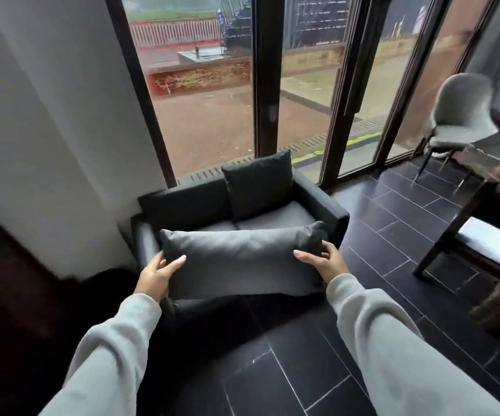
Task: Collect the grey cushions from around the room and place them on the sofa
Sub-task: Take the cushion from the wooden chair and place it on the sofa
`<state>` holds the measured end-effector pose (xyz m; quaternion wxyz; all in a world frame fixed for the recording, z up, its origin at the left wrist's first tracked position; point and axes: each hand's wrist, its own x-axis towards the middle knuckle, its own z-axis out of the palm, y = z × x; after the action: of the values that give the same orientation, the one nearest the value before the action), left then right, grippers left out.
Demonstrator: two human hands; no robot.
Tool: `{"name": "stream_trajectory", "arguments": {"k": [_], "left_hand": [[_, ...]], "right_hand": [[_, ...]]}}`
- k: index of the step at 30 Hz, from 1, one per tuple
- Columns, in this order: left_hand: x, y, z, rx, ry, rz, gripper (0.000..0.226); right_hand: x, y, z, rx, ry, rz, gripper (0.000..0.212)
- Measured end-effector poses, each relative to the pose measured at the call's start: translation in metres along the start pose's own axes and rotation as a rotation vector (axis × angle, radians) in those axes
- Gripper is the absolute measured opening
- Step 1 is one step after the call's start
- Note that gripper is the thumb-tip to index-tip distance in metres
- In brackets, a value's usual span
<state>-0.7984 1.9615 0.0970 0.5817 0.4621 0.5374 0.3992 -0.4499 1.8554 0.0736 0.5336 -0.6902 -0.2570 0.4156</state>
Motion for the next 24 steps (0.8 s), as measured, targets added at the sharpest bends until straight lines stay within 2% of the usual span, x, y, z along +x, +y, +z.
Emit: {"name": "stream_trajectory", "arguments": {"k": [3,7,11,14,17,22,24], "left_hand": [[0.062,0.02,0.044,0.069,0.017,0.014,0.039],[0.156,0.038,0.092,0.119,-0.039,-0.008,0.055],[0.255,0.044,0.144,0.124,-0.099,-0.038,0.093],[0.348,0.037,0.186,0.147,-0.157,-0.073,0.108],[0.453,0.027,0.236,0.214,-0.266,-0.097,0.095],[0.61,0.002,0.32,0.363,-0.446,-0.157,0.067],[0.661,-0.002,0.356,0.393,-0.498,-0.174,0.05]], "right_hand": [[0.064,-0.019,-0.011,0.017,0.042,0.023,0.097],[0.15,-0.035,-0.021,0.034,0.085,0.009,0.107],[0.239,-0.034,-0.025,0.06,0.158,0.049,0.107],[0.312,-0.024,-0.022,0.068,0.231,0.093,0.106],[0.386,-0.012,-0.014,0.064,0.3,0.148,0.099],[0.486,0.009,-0.003,0.132,0.467,0.349,0.077],[0.523,0.017,-0.004,0.162,0.502,0.403,0.063]]}}
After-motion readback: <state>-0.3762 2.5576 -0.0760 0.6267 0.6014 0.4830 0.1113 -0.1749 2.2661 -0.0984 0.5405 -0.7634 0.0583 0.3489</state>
